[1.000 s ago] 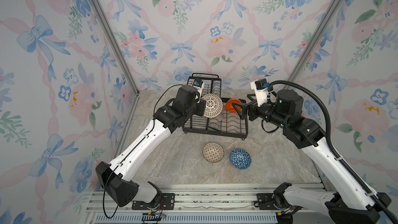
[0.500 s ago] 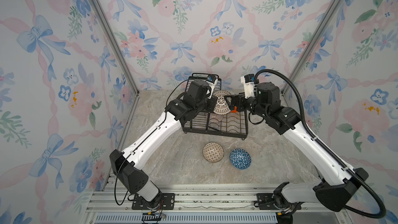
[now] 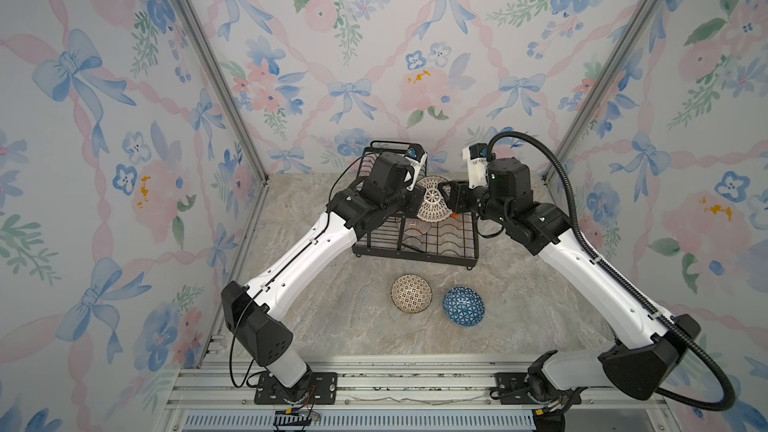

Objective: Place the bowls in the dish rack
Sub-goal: 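Grasp the starburst bowl's rim with the right gripper while the left holds it, then open the left gripper and withdraw it while the right holds the bowl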

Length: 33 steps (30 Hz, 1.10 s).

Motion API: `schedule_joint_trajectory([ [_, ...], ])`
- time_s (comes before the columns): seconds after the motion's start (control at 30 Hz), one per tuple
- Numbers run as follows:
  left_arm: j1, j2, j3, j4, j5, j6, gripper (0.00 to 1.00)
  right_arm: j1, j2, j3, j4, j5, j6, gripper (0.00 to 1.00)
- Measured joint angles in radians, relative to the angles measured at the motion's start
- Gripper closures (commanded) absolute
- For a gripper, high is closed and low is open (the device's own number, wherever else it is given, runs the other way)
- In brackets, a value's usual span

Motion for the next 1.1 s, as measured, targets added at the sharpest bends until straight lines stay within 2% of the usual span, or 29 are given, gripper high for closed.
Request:
schedule_joint_trajectory([
  [0.17,0.0,0.005,0.014,0.0,0.0,0.0,1.0,-0.002,0.015,0.0,-0.019,-0.004,-0.002,0.62],
  [0.57,-0.007,0.007,0.024,0.009,-0.02,0.003,1.0,-0.005,0.022,-0.006,-0.047,0.003,-0.022,1.0],
  [0.73,-0.009,0.008,0.024,0.009,-0.027,0.003,1.0,-0.007,0.021,-0.007,-0.048,0.001,-0.023,1.0],
  [0.8,-0.009,0.008,0.023,0.01,-0.026,0.007,0.83,-0.008,0.021,-0.007,-0.048,0.001,-0.028,1.0],
  [0.9,-0.008,-0.006,0.01,0.024,-0.006,0.037,0.46,-0.024,0.012,-0.014,-0.055,-0.006,-0.042,1.0],
  [0.97,-0.002,-0.034,-0.006,0.026,0.001,0.05,0.27,-0.043,-0.002,-0.031,-0.061,0.001,-0.061,1.0],
  [1.0,0.006,-0.056,-0.017,0.028,0.006,0.058,0.19,-0.053,-0.011,-0.042,-0.063,0.003,-0.071,1.0],
  [1.1,0.054,-0.14,-0.063,0.04,0.021,0.061,0.08,-0.081,-0.031,-0.077,-0.062,0.028,-0.113,1.0],
])
